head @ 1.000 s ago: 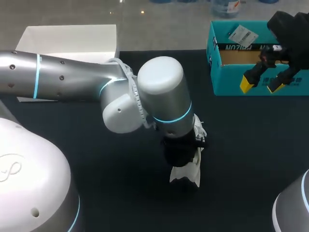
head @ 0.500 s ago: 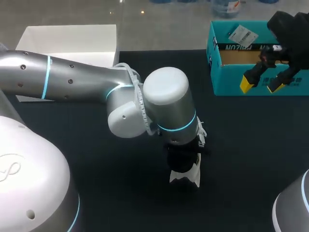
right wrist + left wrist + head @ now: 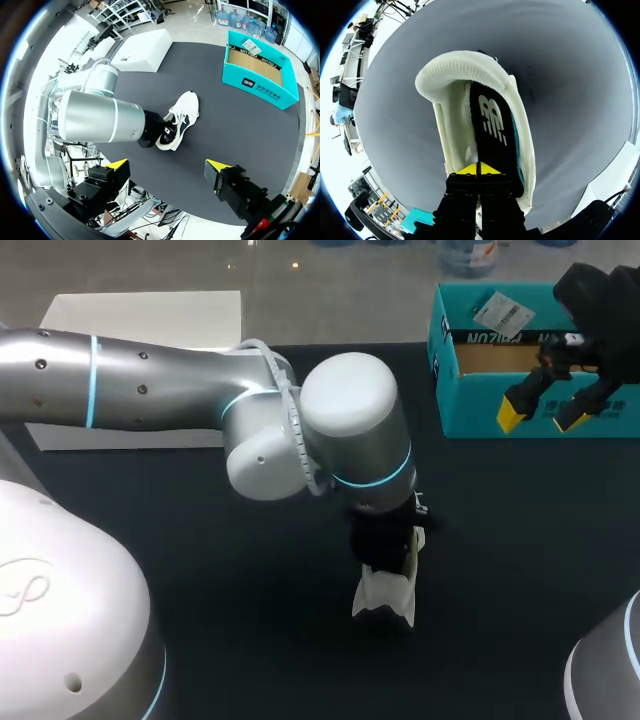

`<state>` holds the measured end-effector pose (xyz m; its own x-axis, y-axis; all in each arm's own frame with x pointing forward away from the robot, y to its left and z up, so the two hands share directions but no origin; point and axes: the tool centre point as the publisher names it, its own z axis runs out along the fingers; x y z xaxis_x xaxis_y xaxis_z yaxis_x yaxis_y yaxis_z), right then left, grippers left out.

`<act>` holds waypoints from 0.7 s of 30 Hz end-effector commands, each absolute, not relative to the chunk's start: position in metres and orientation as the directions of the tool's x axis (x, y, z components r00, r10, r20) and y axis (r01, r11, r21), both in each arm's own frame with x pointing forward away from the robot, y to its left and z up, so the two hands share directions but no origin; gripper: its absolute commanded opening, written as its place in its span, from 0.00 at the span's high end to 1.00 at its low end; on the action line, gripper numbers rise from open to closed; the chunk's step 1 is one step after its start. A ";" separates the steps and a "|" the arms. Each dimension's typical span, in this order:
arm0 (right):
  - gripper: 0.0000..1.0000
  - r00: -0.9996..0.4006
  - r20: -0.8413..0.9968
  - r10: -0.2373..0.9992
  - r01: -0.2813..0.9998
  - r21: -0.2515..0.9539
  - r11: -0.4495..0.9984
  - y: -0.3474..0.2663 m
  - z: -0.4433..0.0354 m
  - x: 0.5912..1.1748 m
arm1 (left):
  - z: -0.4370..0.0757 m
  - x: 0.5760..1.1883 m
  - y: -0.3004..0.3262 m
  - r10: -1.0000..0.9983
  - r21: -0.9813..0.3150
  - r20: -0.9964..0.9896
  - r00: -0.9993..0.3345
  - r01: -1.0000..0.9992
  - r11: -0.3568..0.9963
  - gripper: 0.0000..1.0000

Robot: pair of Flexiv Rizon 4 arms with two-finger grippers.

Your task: Take the shoe out of the shoebox, open the shoe tongue, remove and reinsert the insole, then place the shoe into the shoebox

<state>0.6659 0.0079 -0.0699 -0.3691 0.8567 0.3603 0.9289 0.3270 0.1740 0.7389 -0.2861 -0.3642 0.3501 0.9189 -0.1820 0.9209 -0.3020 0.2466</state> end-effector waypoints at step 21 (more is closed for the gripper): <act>0.00 -0.368 0.360 0.857 0.930 0.169 0.328 0.009 -0.070 0.668 | -0.362 0.759 -0.271 0.930 0.301 -0.182 0.319 0.919 -0.256 0.38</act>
